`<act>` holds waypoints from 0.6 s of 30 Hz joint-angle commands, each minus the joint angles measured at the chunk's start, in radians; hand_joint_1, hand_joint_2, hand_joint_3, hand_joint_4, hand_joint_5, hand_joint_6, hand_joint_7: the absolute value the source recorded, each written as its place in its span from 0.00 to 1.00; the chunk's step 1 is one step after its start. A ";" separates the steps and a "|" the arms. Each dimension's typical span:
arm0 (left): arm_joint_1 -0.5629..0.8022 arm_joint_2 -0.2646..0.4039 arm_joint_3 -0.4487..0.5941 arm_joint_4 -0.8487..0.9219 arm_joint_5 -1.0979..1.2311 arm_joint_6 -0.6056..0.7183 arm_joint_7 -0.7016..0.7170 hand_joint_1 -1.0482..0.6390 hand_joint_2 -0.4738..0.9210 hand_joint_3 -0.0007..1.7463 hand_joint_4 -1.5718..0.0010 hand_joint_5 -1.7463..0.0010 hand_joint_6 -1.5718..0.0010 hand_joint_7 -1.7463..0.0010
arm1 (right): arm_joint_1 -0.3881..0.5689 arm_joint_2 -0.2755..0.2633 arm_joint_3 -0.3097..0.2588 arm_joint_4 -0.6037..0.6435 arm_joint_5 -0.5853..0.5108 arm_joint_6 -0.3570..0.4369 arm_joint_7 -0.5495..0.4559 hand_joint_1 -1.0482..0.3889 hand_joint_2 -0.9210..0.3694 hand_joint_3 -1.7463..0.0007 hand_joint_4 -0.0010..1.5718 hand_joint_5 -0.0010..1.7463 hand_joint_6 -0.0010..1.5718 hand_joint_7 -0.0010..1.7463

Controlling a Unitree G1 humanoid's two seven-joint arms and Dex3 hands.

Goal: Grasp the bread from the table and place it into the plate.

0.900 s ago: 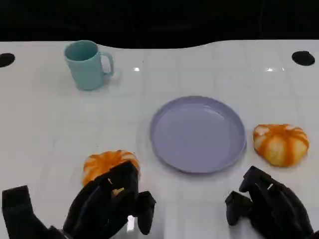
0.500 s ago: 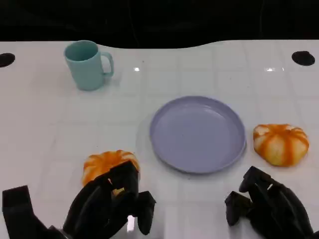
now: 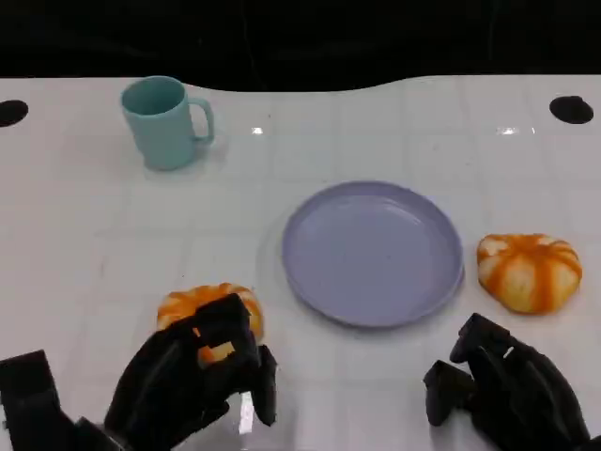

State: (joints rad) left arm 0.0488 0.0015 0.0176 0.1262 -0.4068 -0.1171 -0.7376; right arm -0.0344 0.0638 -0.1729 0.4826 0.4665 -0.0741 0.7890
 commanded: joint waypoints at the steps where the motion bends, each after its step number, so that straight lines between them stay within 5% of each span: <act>1: -0.020 0.106 -0.004 -0.041 0.190 -0.180 0.053 0.18 1.00 0.17 0.63 0.27 0.67 0.63 | 0.006 -0.007 0.003 -0.004 0.002 -0.018 0.009 0.34 0.00 0.86 0.50 0.95 0.45 0.80; 6: -0.019 0.206 -0.009 -0.127 0.371 -0.245 0.143 0.21 1.00 0.04 0.70 0.56 0.68 0.90 | 0.007 -0.006 0.003 -0.009 0.012 -0.007 0.012 0.35 0.00 0.87 0.49 0.94 0.44 0.79; 12: -0.009 0.330 -0.006 -0.230 0.762 -0.363 0.348 0.19 1.00 0.02 0.82 0.63 0.75 0.97 | 0.012 -0.007 0.006 -0.020 0.007 0.000 -0.005 0.34 0.00 0.87 0.50 0.94 0.45 0.79; 18: -0.020 0.401 -0.040 -0.310 1.093 -0.315 0.491 0.15 1.00 0.02 0.88 0.69 0.81 1.00 | 0.005 -0.008 0.007 -0.011 0.005 -0.011 -0.003 0.34 0.00 0.87 0.50 0.94 0.45 0.79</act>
State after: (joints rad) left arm 0.0349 0.3677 -0.0098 -0.1480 0.5845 -0.4632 -0.2931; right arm -0.0312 0.0656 -0.1625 0.4798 0.4672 -0.0762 0.7890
